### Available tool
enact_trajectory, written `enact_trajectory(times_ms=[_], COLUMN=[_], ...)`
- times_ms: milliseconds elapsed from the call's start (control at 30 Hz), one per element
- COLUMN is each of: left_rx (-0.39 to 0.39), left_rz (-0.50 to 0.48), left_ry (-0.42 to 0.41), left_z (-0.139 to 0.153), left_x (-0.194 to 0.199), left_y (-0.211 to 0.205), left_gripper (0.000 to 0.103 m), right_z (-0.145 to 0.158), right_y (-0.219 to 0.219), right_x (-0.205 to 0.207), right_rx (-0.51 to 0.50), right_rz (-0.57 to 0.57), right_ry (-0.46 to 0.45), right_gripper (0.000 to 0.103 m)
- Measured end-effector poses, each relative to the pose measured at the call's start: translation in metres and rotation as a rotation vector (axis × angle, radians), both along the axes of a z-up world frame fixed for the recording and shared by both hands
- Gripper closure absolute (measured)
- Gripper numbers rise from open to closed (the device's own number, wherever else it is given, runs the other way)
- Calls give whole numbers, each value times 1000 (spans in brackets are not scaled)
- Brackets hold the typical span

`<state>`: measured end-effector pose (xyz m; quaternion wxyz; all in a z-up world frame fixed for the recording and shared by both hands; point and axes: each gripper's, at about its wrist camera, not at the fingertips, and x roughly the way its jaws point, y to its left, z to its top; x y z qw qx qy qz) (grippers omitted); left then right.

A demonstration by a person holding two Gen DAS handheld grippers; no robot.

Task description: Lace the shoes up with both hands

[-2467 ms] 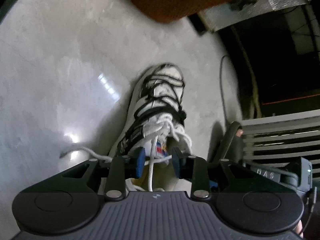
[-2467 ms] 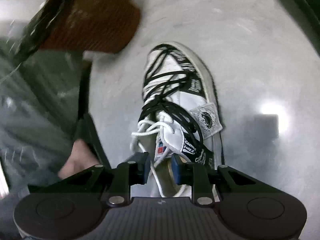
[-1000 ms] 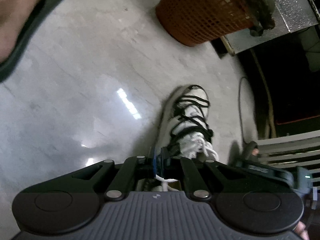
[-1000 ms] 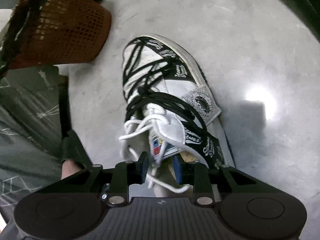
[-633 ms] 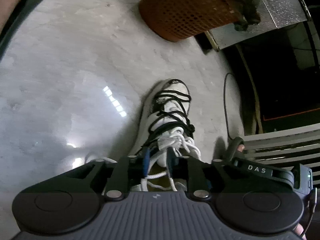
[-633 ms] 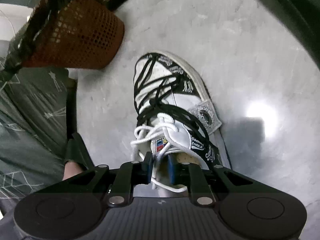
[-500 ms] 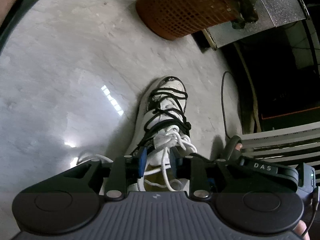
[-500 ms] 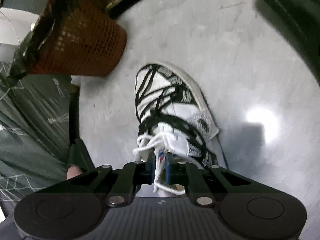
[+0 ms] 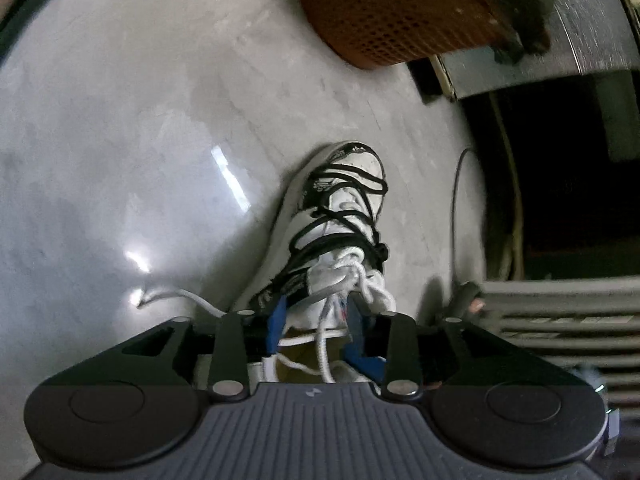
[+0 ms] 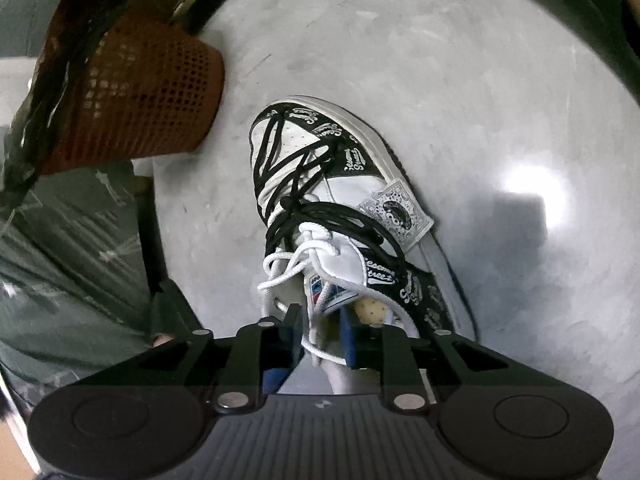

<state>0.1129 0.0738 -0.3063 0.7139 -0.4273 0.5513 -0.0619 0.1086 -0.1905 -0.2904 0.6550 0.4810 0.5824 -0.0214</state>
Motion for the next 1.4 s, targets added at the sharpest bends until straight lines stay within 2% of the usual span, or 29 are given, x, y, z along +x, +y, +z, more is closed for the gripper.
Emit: enact_trajectory(times_ms=[167,233,333,400,600,633,667,1000,1067,1200,1333,1400], left_rx=[-37,-27,-24,-20,-21,-20,-21,-16,-23,-37,-27,-23], left_rz=[6,5,7,10,1,4,4,-21,-16,-7,-18,-21], left_ry=[-3,2,8,10,-10,-11,-10,-11,-21,-40,-43,-37], left_z=[-2,-3,-5,-6,-3,-3,-3,-2,0,2,3,2], left_x=[-3,-6,-8,-8,-6,-5,-5,-5,-4,-2,-2,-2], left_y=[6,7,8,8,6,5,5,-4,-4,-4,-4,-4], left_gripper=[67,67,67,67,67,67,67,66,66,66,66,66], right_z=[-9,-13,-10,-4,17,22,26,36,38,35,29,22], right_y=[7,12,23,26,33,33,30,8,4,-12,-34,-47], right_x=[2,1,4,4,8,8,7,15,15,15,17,20], right_rx=[10,12,-75,-106,-221,-242,-253,-263,-257,-179,-107,-76], right_rz=[5,1,79,113,198,210,206,161,131,9,-123,-199], right_ry=[4,-1,3,-35,-93,-105,-114,-160,-168,-195,-265,-267], right_gripper=[77,77,80,90,92,95,98,98,98,98,98,94])
